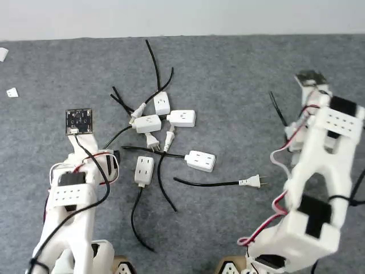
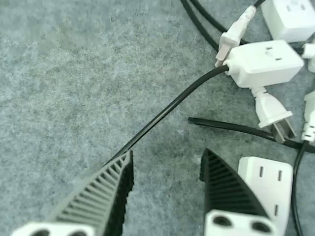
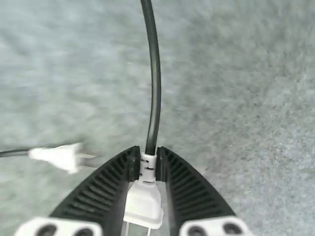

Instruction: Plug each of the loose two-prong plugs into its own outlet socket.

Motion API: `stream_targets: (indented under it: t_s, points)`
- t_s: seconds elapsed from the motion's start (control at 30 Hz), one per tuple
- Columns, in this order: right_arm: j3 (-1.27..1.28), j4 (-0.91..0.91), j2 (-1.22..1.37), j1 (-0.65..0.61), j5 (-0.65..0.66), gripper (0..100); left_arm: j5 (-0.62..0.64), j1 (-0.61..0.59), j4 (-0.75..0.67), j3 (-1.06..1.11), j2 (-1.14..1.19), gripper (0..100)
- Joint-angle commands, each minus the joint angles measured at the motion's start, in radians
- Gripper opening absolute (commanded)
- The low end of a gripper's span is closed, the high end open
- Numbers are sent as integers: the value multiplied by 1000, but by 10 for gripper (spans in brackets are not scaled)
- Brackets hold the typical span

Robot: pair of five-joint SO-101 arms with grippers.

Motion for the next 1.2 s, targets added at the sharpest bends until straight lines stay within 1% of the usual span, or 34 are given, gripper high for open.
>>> stream_targets:
  t_s: [0.0, 0.17, 0.27, 0.37, 0.43, 0.57, 0.7, 0.87, 1.03, 1.17]
  points:
    - [-57, 68, -170, -117, -68, 8, -6, 6, 66, -150, 107, 209]
    - [-57, 76, -328, -334, -198, 8, -14, 0, 161, -305, 311, 207]
    - [-55, 53, -410, -478, -275, 8, -37, 3, 180, -332, 356, 207]
    - [-52, 25, -460, -615, -348, 8, -144, 11, 178, -311, 339, 206]
    - [-52, 15, -467, -707, -379, 8, -209, 46, 180, -282, 311, 206]
    - [9, -36, -475, -845, -339, 8, -353, 112, 175, -182, 204, 206]
    - [110, -114, -478, -940, -327, 8, -434, 163, 146, -85, 89, 206]
    - [212, -209, -476, -1007, -328, 8, -434, 164, 126, -51, 43, 206]
    - [229, -214, -478, -1032, -328, 8, -430, 164, 132, -85, 94, 206]
    - [196, -217, -478, -984, -333, 8, -430, 163, 149, -124, 144, 206]
